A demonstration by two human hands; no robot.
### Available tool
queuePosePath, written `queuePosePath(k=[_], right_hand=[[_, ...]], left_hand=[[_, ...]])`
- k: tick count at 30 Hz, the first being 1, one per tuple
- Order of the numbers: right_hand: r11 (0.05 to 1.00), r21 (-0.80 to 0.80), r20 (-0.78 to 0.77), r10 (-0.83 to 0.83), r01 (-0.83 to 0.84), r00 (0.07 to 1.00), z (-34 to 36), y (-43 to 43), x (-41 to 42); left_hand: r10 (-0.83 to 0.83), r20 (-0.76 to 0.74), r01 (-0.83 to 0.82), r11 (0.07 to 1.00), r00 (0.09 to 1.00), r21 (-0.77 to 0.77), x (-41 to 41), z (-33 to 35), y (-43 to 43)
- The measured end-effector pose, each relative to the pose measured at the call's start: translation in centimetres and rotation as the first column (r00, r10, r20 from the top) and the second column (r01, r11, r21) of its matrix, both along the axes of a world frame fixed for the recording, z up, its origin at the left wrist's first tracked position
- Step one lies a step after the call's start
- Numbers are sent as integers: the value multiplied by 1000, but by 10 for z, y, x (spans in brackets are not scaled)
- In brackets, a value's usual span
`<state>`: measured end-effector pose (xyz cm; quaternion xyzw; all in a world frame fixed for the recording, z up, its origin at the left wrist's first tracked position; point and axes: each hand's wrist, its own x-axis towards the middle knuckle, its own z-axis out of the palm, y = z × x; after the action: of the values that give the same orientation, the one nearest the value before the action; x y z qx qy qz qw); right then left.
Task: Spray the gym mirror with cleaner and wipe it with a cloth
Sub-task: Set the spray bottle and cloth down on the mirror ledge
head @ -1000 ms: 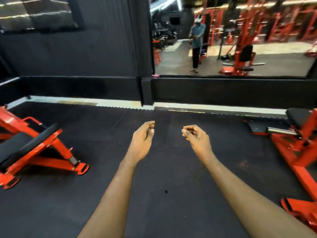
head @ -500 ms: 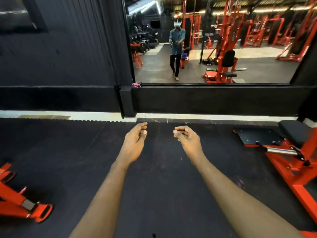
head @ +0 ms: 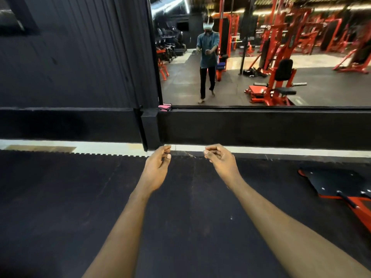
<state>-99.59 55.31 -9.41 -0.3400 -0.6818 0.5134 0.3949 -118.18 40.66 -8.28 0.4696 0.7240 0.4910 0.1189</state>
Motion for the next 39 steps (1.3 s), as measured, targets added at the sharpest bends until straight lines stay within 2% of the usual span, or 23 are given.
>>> queuePosePath(k=[4,9,16,23,28,31,39], right_hand=[[1000,-13,3,-14,14,1000,10,67,-80],[998,-47,-12,-36,36,999,-10,167,-165],[996,-90,-31,6,-9,1000,-24,335,-296],[991,-97,24,94,-91,995,-26,466,-435],[994,-97,16,61,-59,998,-47,561,-539],[992,-122,36,32,-27,999,-58,614,-607],[988,-152,123,14,5,992,-91,724,-760]], left_hand=[[-5,17,5,1000,1000,-1,-83,9,79],[-57,13,58,998,998,-29,-170,-11,185],[-9,-1,9,999,1000,-45,-291,-20,344],[52,37,-50,997,998,-60,-412,-25,470],[46,66,-41,996,997,-73,-523,-58,561],[56,107,-44,993,993,-110,-600,-73,612],[46,80,-25,971,996,-237,-760,-108,734]])
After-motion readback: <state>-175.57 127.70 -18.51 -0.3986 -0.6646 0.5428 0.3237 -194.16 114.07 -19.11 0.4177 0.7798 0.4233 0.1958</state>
